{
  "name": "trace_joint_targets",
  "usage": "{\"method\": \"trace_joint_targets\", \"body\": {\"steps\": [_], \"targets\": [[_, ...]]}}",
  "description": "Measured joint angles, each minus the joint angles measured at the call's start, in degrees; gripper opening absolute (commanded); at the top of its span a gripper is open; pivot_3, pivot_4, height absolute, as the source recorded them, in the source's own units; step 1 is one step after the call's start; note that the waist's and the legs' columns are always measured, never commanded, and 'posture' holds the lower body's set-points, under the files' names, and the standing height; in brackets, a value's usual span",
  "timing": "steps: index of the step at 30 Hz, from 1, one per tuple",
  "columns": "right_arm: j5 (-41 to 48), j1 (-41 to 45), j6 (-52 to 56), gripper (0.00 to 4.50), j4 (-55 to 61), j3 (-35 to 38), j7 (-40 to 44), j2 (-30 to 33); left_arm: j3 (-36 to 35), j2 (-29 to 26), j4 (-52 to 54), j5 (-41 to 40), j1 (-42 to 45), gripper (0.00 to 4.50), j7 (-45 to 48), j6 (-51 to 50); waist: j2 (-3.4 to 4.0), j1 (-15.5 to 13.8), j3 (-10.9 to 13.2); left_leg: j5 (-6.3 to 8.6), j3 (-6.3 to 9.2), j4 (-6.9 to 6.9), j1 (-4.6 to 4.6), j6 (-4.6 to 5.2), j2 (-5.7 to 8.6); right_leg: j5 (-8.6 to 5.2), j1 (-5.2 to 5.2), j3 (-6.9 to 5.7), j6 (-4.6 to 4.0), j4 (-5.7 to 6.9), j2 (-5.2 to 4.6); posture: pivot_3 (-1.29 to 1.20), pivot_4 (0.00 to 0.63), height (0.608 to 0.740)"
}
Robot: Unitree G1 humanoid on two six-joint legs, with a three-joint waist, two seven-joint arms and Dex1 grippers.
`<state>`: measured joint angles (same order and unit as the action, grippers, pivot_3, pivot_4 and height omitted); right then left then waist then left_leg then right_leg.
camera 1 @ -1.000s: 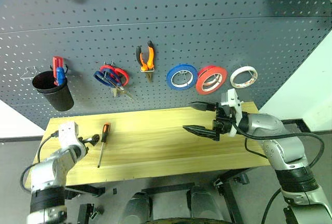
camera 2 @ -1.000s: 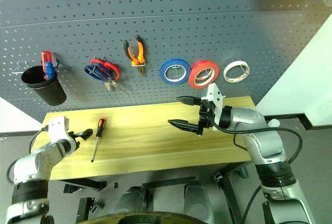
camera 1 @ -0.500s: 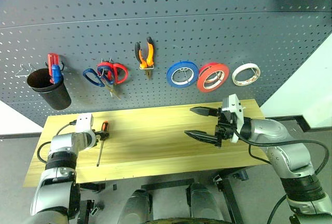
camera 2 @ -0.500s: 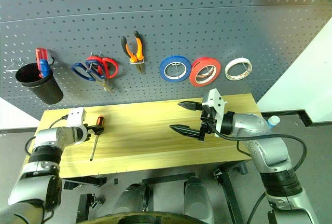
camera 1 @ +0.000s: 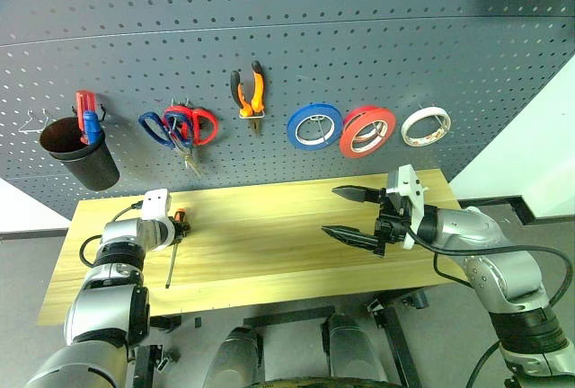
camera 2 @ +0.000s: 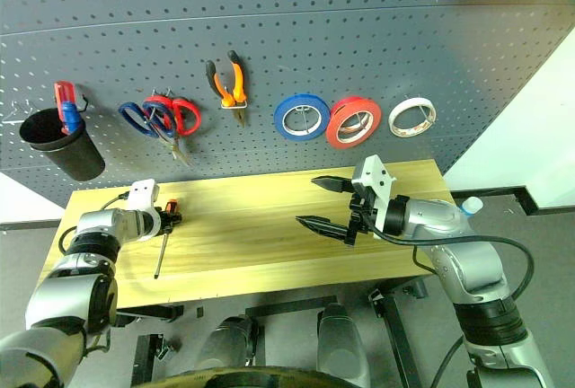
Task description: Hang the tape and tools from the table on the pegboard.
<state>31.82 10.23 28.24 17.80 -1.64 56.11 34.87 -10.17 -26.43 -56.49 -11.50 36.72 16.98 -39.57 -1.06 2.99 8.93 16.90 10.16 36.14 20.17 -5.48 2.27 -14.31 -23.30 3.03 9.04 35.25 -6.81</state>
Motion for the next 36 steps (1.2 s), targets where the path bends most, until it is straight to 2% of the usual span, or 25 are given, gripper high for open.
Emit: {"method": "trace_joint_targets", "body": {"steps": [1,2,8,11,17,21,26,30,36], "targets": [[-0.1,0.0,0.0,4.5,0.0,0.0,0.0,0.0,-0.2,0.0,0.0,0.1,0.0,0.87,-0.2,0.1,0.0,0.0,0.0,0.0,0.0,0.0,0.0,0.0,0.0,0.0,0.0,0.0,0.0,0.0,0.0,-0.12,0.146,0.738],[-0.1,0.0,0.0,4.5,0.0,0.0,0.0,0.0,-0.2,0.0,0.0,0.1,0.0,0.81,-0.3,0.1,0.0,0.0,0.0,0.0,0.0,0.0,0.0,0.0,0.0,0.0,0.0,0.0,0.0,0.0,0.0,-0.12,0.146,0.738],[-0.5,0.9,-0.5,4.5,-0.4,-0.1,0.0,0.0,-0.2,-0.5,3.2,0.1,-2.1,0.81,0.1,-0.9,0.0,0.6,0.0,0.0,0.0,-0.01,0.02,0.0,0.0,0.0,-0.02,0.0,0.0,0.0,0.0,-0.12,0.141,0.738],[-1.0,1.4,-0.9,4.5,-1.0,-0.1,0.1,0.1,-0.1,-1.1,12.3,-0.7,-7.9,0.81,3.4,-3.3,0.0,1.2,0.0,0.0,0.0,-0.02,0.12,0.0,0.0,0.01,-0.15,0.01,0.0,0.01,0.0,-0.12,0.139,0.738],[-2.2,2.3,-1.6,4.5,-3.3,-0.2,0.7,0.3,-2.2,-5.5,45.7,-6.2,-29.8,0.81,12.1,-6.0,0.06,0.9,0.0,0.0,0.0,-0.07,0.25,0.0,-0.04,0.05,-0.37,0.03,-0.09,0.12,0.0,-0.07,0.13,0.738],[-3.0,3.5,-2.9,4.5,-5.2,-1.2,1.9,0.0,-8.4,-6.0,62.6,-12.0,-41.9,0.81,18.3,-0.9,0.13,-0.2,0.1,0.0,-0.06,0.0,0.2,0.0,-0.05,0.05,-0.21,0.03,-0.11,-0.01,-0.01,-0.05,0.123,0.738],[-4.2,5.4,-4.3,4.5,-8.6,-2.6,3.4,-0.6,-15.2,-4.4,72.7,-15.9,-55.4,0.81,27.1,12.6,0.15,-0.7,0.1,0.0,-0.1,0.0,0.2,0.0,-0.05,0.04,-0.17,0.04,-0.13,-0.07,-0.01,-0.02,0.106,0.738],[-4.7,6.5,-5.4,4.5,-10.6,-3.0,4.2,-1.3,-20.2,-3.4,75.3,-22.4,-58.8,0.81,33.2,18.2,0.14,-1.5,0.0,0.0,-0.1,0.01,0.19,0.0,-0.06,0.01,-0.15,0.02,-0.22,-0.07,-0.01,0.0,0.087,0.738],[-6.0,8.0,-7.0,4.5,-13.2,-3.8,5.5,-2.1,-36.3,-7.4,74.3,-37.3,-47.3,0.81,30.4,19.6,0.09,-2.4,0.0,0.0,-0.07,0.13,0.16,0.0,-0.05,0.09,-0.03,-0.02,-0.17,-0.07,0.0,0.01,0.074,0.738]]}}
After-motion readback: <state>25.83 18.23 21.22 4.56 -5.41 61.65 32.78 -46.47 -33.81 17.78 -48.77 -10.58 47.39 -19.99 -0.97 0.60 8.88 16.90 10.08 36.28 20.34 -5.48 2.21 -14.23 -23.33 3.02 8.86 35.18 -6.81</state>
